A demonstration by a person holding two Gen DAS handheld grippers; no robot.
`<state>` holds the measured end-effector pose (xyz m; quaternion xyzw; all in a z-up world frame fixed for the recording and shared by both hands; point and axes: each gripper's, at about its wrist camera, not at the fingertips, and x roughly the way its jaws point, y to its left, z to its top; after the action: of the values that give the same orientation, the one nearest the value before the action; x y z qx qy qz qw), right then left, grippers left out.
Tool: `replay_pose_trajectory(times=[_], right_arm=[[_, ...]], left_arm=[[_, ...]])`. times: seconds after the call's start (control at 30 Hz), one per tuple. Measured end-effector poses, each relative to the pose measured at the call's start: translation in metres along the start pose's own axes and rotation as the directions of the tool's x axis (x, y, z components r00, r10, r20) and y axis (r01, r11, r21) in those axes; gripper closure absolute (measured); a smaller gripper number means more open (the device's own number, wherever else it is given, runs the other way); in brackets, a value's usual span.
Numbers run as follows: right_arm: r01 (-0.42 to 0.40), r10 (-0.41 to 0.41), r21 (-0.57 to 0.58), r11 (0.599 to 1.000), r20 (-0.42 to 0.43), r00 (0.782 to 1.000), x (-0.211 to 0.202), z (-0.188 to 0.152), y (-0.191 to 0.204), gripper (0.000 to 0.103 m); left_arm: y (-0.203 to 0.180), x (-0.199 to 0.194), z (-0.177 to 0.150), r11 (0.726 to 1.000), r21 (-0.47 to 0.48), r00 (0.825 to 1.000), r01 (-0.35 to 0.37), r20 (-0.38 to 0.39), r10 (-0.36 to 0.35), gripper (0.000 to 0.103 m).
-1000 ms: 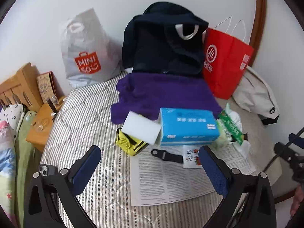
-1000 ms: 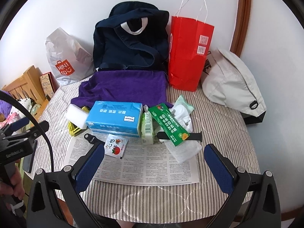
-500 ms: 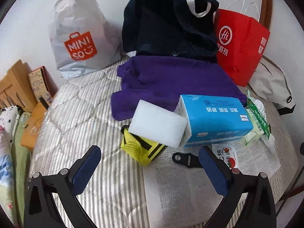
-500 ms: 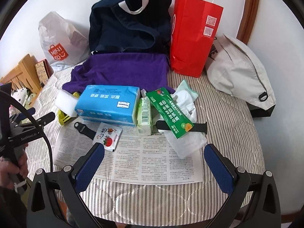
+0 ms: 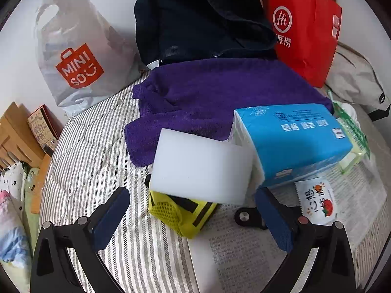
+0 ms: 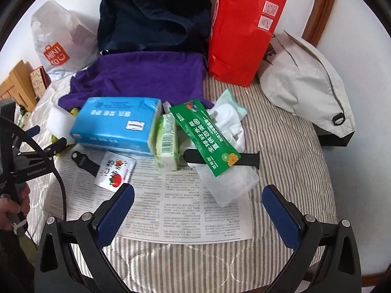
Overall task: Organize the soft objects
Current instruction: 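Reach left tool to the white sponge and grasp it while right tool approaches green packet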
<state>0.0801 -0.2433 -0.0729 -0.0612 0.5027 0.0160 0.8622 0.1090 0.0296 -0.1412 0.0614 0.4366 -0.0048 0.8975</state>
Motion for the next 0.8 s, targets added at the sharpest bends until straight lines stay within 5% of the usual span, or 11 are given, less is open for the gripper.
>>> replay_pose_trajectory(times=[0.37,0.5,0.8], right_arm=[[0.023,-0.025,-0.054,0.998,-0.035,0.999,0.018,0.006,0.013,0.0],[0.019,-0.021,-0.062,0.998,-0.046,0.999,0.023,0.006,0.014,0.0],[0.001,-0.005,-0.06,0.998,-0.055,0.998,0.029,0.006,0.013,0.0]], left_arm=[[0.008,0.027,0.006,0.997,-0.058,0.999,0.047,0.009,-0.046,0.0],[0.009,0.02,0.004,0.996,-0.064,0.998,0.059,0.03,-0.057,0.02],[0.031,-0.014,-0.003,0.969,-0.209,0.989,0.132,0.097,-0.114,0.021]])
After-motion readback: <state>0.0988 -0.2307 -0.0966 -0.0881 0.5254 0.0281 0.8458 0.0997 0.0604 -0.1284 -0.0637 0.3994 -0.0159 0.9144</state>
